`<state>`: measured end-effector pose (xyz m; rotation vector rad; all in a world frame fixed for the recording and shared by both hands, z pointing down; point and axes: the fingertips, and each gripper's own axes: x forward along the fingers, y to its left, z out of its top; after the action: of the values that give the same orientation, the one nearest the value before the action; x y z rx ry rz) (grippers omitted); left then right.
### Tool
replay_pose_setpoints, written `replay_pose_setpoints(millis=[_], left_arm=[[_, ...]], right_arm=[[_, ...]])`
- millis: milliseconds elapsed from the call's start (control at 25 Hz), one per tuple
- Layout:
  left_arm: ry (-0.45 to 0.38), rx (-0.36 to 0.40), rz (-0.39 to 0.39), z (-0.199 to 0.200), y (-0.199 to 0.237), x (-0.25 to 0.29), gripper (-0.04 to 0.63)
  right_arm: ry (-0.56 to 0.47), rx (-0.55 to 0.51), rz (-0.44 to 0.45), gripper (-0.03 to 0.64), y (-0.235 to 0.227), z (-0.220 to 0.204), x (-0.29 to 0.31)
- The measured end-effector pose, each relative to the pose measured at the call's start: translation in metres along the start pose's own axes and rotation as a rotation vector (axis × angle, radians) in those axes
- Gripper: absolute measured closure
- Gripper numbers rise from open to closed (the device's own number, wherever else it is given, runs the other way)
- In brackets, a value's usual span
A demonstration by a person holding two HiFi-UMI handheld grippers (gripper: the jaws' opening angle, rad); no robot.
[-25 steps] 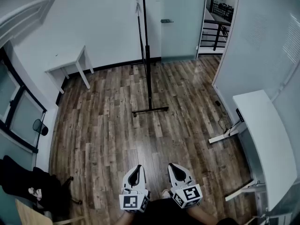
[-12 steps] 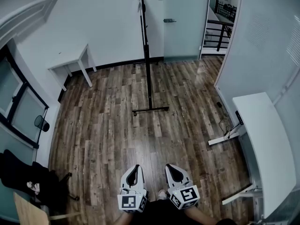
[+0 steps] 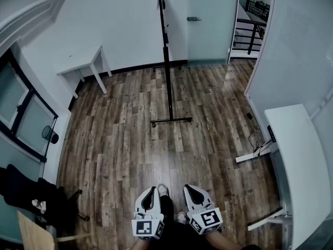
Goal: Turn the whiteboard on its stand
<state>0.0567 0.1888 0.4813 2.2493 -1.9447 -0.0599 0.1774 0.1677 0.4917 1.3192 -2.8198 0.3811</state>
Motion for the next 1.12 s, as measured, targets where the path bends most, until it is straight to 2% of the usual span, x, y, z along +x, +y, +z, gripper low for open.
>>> replay_pose_setpoints(millis=[200, 440, 760, 1120], left_arm=[[0.001, -0.015, -0.010, -0.002, 0.011, 0.040, 0.577], [-0.027, -0.017, -0.025, 0.016, 0.036, 0.101, 0.577], [-0.026, -0.020, -0.049, 0.040, 0.090, 0.180, 0.577], [-0.028, -0.009, -0.117, 0.065, 0.151, 0.272, 0.577]], right_arm=[[0.014, -0.010, -0.004, 0.606, -0.020, 0.001, 0.032], [0.018, -0.032, -0.021, 0.606, -0.044, 0.015, 0.084], [0.021, -0.040, -0.055, 0.606, -0.064, 0.039, 0.177], [0.022, -0.044, -0.113, 0.606, -0.086, 0.056, 0.280]])
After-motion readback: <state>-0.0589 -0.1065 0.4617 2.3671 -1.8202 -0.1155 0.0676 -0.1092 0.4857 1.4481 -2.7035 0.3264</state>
